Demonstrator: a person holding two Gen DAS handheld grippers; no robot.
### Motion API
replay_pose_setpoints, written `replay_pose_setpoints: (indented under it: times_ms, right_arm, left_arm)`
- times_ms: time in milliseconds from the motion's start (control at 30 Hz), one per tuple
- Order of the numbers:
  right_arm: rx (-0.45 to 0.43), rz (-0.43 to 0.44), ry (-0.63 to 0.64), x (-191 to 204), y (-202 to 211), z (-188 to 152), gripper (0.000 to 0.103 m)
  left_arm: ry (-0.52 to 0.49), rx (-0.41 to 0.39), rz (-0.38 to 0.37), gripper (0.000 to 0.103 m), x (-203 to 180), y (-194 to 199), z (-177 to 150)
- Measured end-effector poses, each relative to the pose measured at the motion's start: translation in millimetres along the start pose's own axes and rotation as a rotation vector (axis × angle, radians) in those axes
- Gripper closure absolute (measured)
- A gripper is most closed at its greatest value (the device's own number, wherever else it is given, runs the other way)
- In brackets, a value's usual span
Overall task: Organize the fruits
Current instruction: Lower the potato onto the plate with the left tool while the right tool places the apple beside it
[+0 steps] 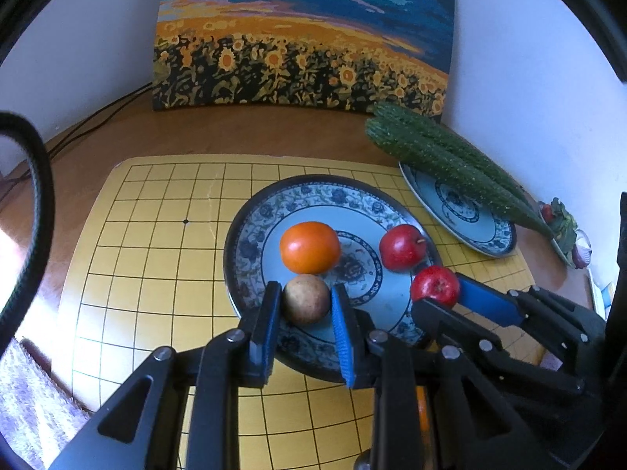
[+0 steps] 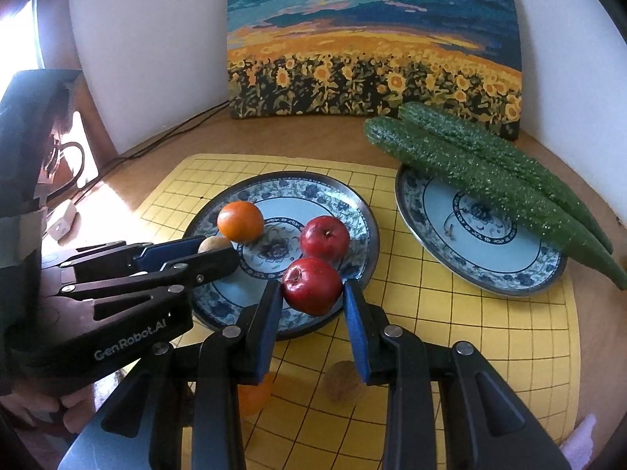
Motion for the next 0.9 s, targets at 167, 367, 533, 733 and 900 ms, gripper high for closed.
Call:
replay_pose_setpoints:
  times_ms: [167,367,533,733,900]
  right_arm:
    - [0.002,-0.026,0.01,1.7,-0.6,0.4,0.07]
    - [0.007,-0.053,0.02,2.5,-1.4,-0.3,0.07]
    - [0.011,-0.067,0.031,4.5,-2.2,-0.5,0.07]
    - [0.011,-0.076,0.03,4.8,-2.6,-0.9,0.07]
    - [0.012,-0.076,0.031,4.9,-2.6,-0.9,0.07]
  left_arm:
    - [-0.007,0.004,-0.011,0.077,-0.2,0.0,0.1]
    - [-0.004,0.007,-0.02,0.077,0.0,0.5,1.0]
    - [-0.002,0.008,-0.024,0.077,0.2,0.4,1.1]
    - [0.001,0.007,-0.028,0.077,0.5,0.5,1.7]
    - [-0.001,0.008,-0.03,0.077,2.1,1.1,2.6]
Point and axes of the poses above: each gripper's, at about its wrist camera, not at the fingertips, and y roughly against the way its jaws point, x to its left, z to its top, the point moved 1 cm from there along -y, roughly the way its jaws point, and after that the axes turned 8 degrees about y, right-handed, at the moved point
